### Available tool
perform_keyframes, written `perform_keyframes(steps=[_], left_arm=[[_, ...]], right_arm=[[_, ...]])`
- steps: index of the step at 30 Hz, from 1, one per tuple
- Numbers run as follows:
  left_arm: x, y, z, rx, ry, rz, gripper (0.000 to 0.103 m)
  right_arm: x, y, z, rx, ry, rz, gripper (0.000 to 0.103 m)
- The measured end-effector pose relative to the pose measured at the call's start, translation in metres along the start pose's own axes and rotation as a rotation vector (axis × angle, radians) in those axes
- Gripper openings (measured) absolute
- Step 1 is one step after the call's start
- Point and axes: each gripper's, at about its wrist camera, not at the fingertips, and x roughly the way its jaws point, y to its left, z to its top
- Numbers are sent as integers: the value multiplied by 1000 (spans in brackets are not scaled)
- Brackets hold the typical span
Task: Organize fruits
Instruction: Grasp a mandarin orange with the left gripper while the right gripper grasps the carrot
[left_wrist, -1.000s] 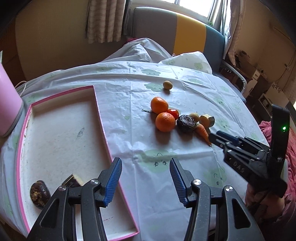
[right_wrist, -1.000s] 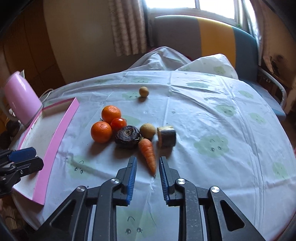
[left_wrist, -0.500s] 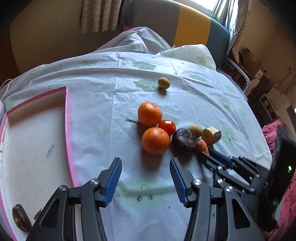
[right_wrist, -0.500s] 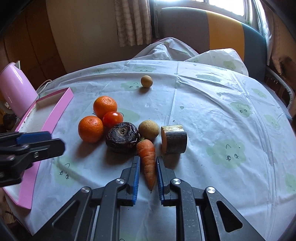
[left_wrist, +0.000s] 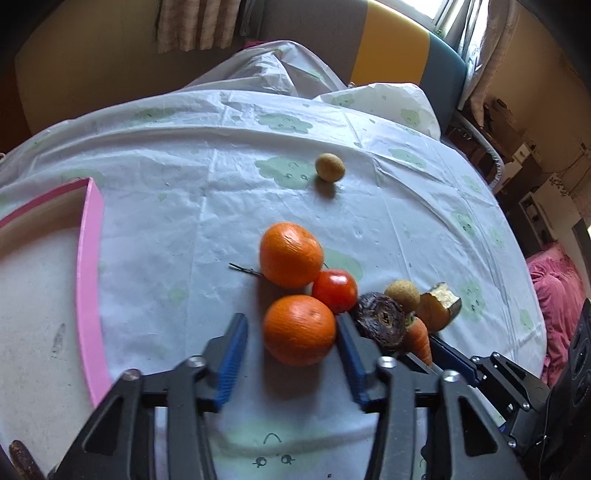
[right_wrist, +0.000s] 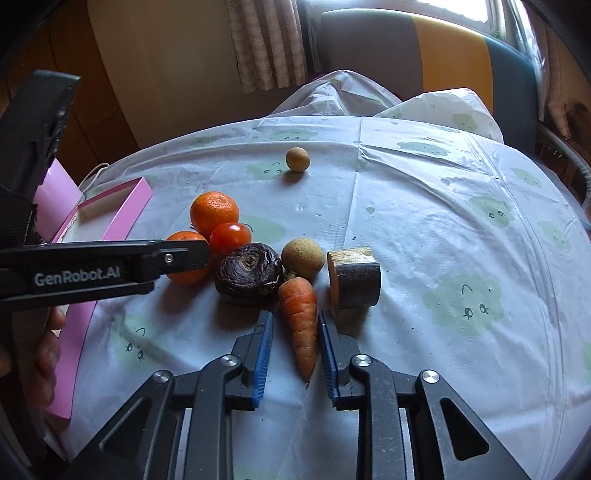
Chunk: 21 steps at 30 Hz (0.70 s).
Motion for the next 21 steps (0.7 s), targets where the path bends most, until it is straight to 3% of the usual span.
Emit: perform_keyframes(steps=[4, 13, 21], left_arm=[[-6, -1, -8, 6, -18, -11, 39], [-50, 14, -21, -7, -88, 15, 39], [-100, 63, -32, -96, -173, 70, 39]], right_arm=[[-2, 3, -2, -17, -8, -23, 17], [-15, 8, -11, -11, -7, -3, 17], [-34, 32, -14, -47, -36, 21, 17]])
